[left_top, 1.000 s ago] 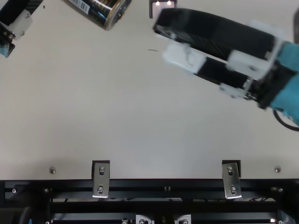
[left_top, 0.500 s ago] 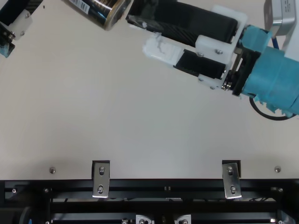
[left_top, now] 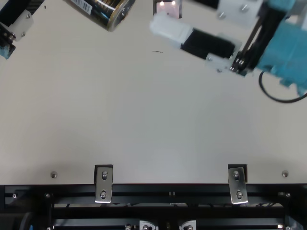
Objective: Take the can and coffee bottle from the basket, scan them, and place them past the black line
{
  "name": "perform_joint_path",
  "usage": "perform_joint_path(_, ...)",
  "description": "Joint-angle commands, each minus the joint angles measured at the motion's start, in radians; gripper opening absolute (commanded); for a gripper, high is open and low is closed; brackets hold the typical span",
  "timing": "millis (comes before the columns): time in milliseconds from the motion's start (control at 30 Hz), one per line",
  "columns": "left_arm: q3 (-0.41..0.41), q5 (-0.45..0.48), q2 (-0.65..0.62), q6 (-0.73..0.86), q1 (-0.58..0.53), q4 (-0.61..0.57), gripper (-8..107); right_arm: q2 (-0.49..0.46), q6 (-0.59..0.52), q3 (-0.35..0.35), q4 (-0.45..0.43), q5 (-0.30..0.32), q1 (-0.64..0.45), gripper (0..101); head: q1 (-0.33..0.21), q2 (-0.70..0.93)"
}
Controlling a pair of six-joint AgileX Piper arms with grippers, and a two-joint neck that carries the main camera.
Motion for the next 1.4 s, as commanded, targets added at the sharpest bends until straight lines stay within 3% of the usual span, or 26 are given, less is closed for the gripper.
perform_joint_path(0,0.0,0.0,0.0,0.0,0.0,0.0,10,0.012,0.077,-0.025,-0.003,0.032,-0.03,101,-0.035,-0.013)
perform_joint_path(267,0.0,0.0,0.0,0.0,0.0,0.0,10,0.053,0.21,-0.102,-0.003,0.088,-0.079,101,-0.035,-0.013)
perform_joint_path(667,-0.006,-0.02,0.01,-0.044,-0.018,-0.001,10,0.064,0.214,-0.103,-0.006,0.093,-0.074,101,-0.035,-0.013)
perform_joint_path(1067,-0.03,-0.121,0.048,-0.315,-0.132,-0.001,10,0.064,0.214,-0.103,-0.006,0.093,-0.074,101,-0.035,-0.013)
perform_joint_path(1100,-0.028,-0.116,0.048,-0.259,-0.128,0.0,10,0.064,0.214,-0.103,-0.006,0.093,-0.074,101,-0.035,-0.013)
perform_joint_path(1367,-0.029,-0.12,0.048,-0.316,-0.131,0.0,10,0.065,0.214,-0.104,-0.006,0.094,-0.075,101,-0.035,-0.013)
